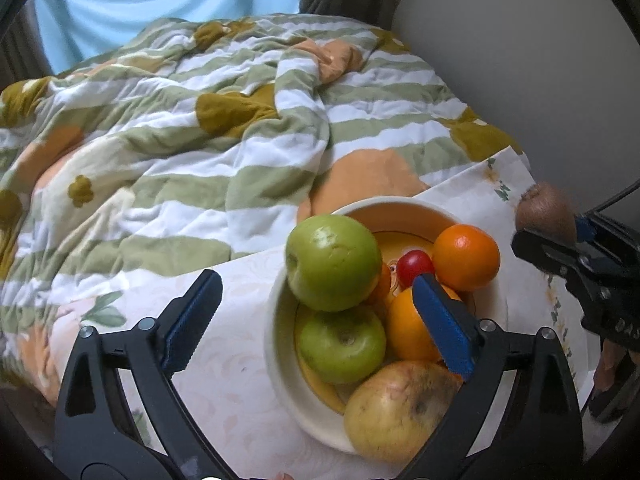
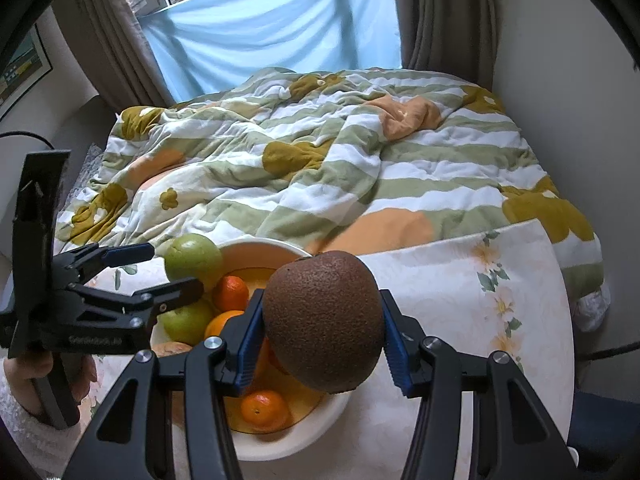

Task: Organize fruits
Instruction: 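Carry the green apple and kiwi over the bowl with both grippers, then open the left gripper to drop the green apple into the bowl, then lower the kiwi into the bowl and open the right gripper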

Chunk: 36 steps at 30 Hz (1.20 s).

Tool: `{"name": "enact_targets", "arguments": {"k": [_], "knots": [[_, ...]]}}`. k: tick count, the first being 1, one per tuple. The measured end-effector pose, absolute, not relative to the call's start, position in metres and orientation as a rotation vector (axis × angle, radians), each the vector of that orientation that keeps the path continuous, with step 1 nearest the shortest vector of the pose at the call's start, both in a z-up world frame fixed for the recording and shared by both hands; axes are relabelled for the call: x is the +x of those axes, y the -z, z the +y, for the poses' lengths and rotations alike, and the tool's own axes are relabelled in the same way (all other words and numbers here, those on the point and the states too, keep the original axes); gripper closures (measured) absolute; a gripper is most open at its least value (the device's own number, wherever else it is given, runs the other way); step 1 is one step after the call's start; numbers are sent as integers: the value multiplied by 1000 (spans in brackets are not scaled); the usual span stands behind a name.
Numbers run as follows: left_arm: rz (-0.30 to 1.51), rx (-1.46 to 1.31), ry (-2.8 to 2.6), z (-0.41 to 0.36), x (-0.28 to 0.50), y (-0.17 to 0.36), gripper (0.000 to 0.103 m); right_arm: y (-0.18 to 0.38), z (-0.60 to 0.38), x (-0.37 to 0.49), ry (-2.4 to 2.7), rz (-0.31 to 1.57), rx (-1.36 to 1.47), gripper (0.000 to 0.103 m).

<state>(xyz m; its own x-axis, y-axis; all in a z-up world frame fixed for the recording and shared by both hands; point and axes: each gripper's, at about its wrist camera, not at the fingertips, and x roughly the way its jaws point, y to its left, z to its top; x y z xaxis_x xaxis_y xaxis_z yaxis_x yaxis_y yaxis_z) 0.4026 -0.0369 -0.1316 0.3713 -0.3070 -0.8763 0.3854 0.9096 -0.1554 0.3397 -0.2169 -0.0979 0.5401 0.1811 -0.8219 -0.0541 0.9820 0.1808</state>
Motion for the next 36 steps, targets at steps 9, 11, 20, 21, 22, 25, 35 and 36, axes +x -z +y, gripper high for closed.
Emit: {"name": "enact_targets", "arguments": {"k": [9, 11, 20, 21, 22, 25, 35, 36], "knots": [[1099, 45, 373, 4, 383, 120, 0, 106, -188, 370, -304, 1047, 49, 53], [1098, 37, 356, 13, 378, 119, 0, 109, -184, 375, -320, 1051, 16, 53], [1113, 7, 314, 34, 369, 127, 0, 121, -164, 387, -374, 1051, -62, 53], [1115, 2, 312, 35, 369, 128, 0, 124, -163, 389, -381, 1055, -75, 53], [1117, -2, 311, 37, 369, 129, 0, 125, -162, 390, -391, 1055, -87, 53], [1120, -5, 311, 39, 369, 131, 0, 128, -159, 392, -422, 1051, -137, 53], [1133, -27, 309, 46, 374, 141, 0, 141, -155, 399, -473, 1080, -201, 53], [1134, -29, 310, 46, 374, 141, 0, 143, -155, 399, -474, 1084, -198, 53]]}}
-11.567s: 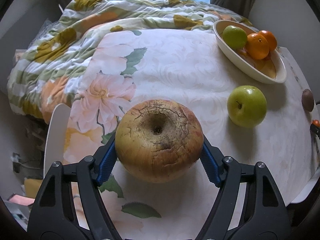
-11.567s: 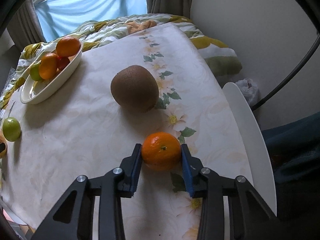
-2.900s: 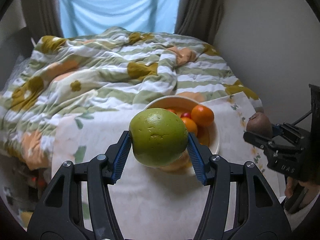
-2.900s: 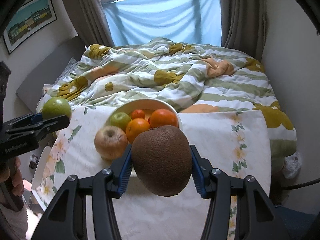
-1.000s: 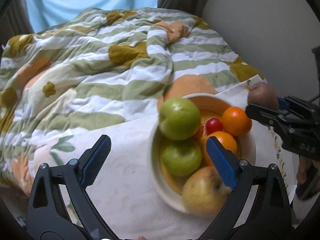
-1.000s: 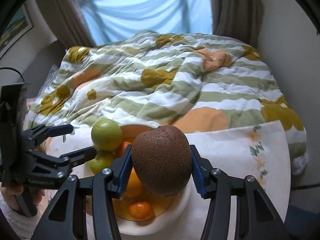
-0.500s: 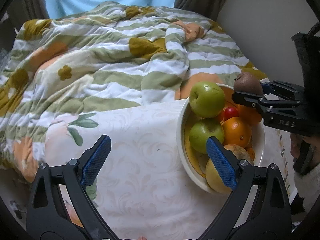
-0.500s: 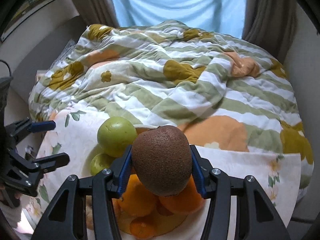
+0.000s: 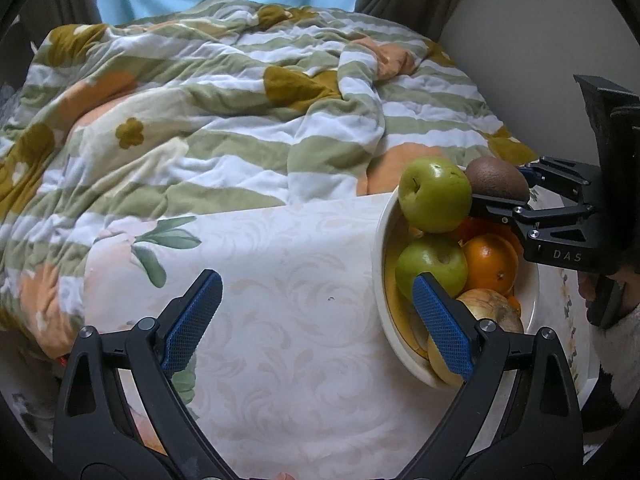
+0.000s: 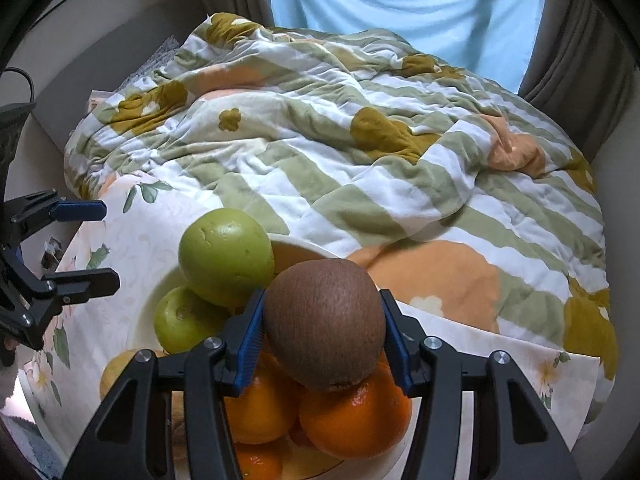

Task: Organize fruits
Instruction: 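Lower the kiwi into the bowl and open the right gripper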

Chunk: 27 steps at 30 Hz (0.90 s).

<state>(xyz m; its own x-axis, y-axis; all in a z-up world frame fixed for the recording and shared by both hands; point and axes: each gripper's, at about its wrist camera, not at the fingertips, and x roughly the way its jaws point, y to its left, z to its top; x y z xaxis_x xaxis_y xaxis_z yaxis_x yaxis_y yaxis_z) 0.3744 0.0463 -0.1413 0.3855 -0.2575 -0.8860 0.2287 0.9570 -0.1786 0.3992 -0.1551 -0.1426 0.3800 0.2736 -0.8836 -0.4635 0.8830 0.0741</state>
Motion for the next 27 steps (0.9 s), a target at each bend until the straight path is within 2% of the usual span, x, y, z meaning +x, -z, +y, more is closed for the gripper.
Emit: {"name": "enact_targets", "arguments": {"k": [11, 13, 15, 23, 25, 27], "knots": [[1138, -29, 308, 50, 376, 143, 0, 148, -157, 400, -467, 1093, -198, 47], [1139, -31, 307, 51, 376, 144, 0, 147, -157, 398, -454, 1087, -216, 33], [1137, -28, 304, 51, 375, 143, 0, 144, -158, 397, -451, 1074, -220, 26], [1102, -15, 276, 46, 360, 126, 0, 122, -165, 383, -434, 993, -206, 11], [1084, -12, 261, 44, 353, 116, 0, 110, -167, 376, -431, 964, -194, 0], [1058, -14, 244, 43, 343, 103, 0, 95, -170, 365, -422, 930, -182, 0]]}}
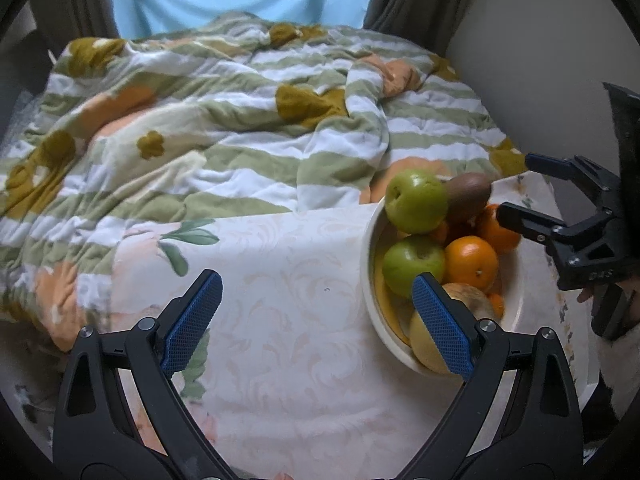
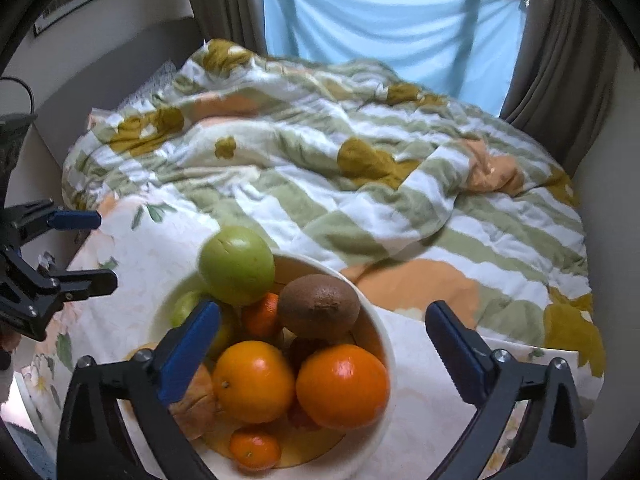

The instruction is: Organize fruits

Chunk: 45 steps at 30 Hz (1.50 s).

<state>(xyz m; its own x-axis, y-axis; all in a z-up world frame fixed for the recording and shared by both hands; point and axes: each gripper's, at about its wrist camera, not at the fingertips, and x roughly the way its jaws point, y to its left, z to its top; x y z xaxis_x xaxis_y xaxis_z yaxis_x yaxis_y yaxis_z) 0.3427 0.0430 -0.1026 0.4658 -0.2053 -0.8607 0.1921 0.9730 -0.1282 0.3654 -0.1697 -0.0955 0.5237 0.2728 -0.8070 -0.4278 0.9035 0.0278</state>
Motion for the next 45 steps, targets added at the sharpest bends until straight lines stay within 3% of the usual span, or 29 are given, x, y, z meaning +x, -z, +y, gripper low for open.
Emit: {"name": "enact_targets", "arguments": {"k": [15, 28, 45], "knots": [[909, -11, 121, 25, 220, 10, 0, -6, -207, 227, -238, 838, -50, 0], [797, 1, 48, 7, 135, -21, 0, -9, -227, 140, -52, 810, -14, 0], [757, -1, 39, 3, 103, -28, 0, -13, -229, 107, -10, 776, -18, 0]]}}
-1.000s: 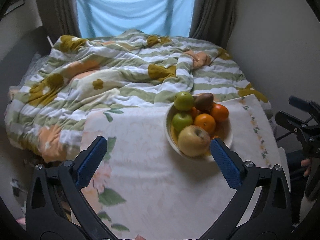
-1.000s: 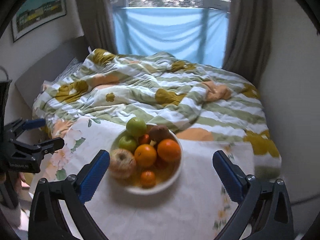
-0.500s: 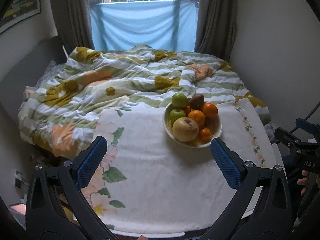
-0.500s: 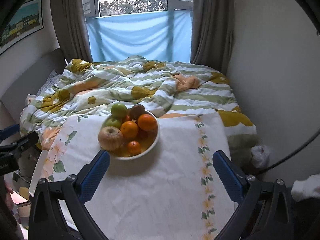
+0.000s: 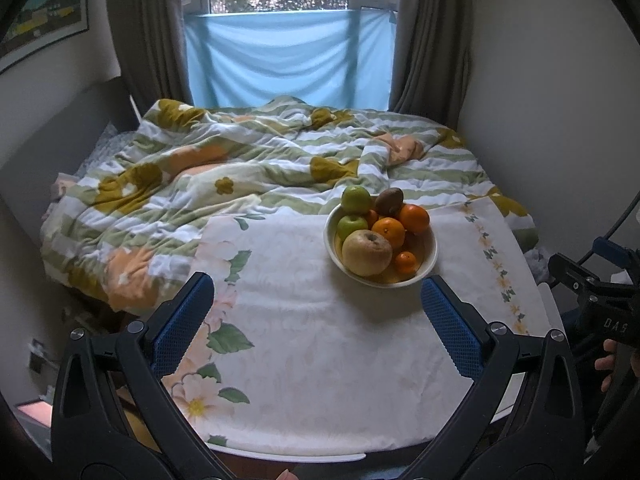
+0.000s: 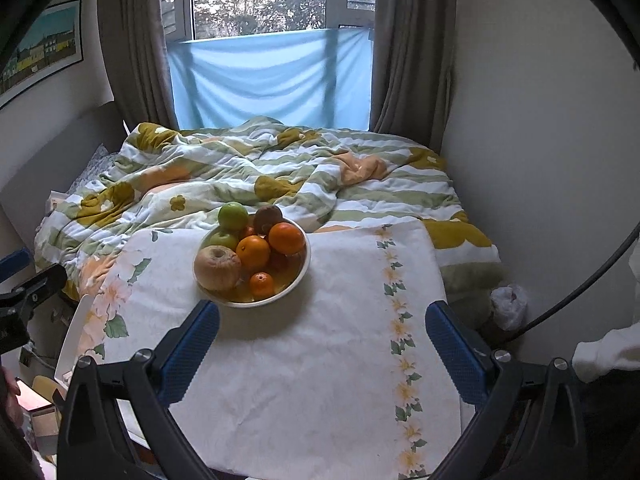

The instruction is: Organize fruits

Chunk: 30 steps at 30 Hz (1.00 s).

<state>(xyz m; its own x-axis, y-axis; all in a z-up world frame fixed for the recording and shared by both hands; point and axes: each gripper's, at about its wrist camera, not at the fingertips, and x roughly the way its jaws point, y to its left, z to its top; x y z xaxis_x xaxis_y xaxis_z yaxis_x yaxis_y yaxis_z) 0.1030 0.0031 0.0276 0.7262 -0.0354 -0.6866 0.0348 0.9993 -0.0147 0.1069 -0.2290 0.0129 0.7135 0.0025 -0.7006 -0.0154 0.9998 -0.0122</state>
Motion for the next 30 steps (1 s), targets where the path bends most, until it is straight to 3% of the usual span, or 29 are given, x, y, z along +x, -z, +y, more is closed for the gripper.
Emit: {"name": "enact_targets", "arguments": {"k": [30], "knots": [[742, 2, 39, -8, 97, -31, 0, -20, -240, 105, -2, 763, -12, 0]]}}
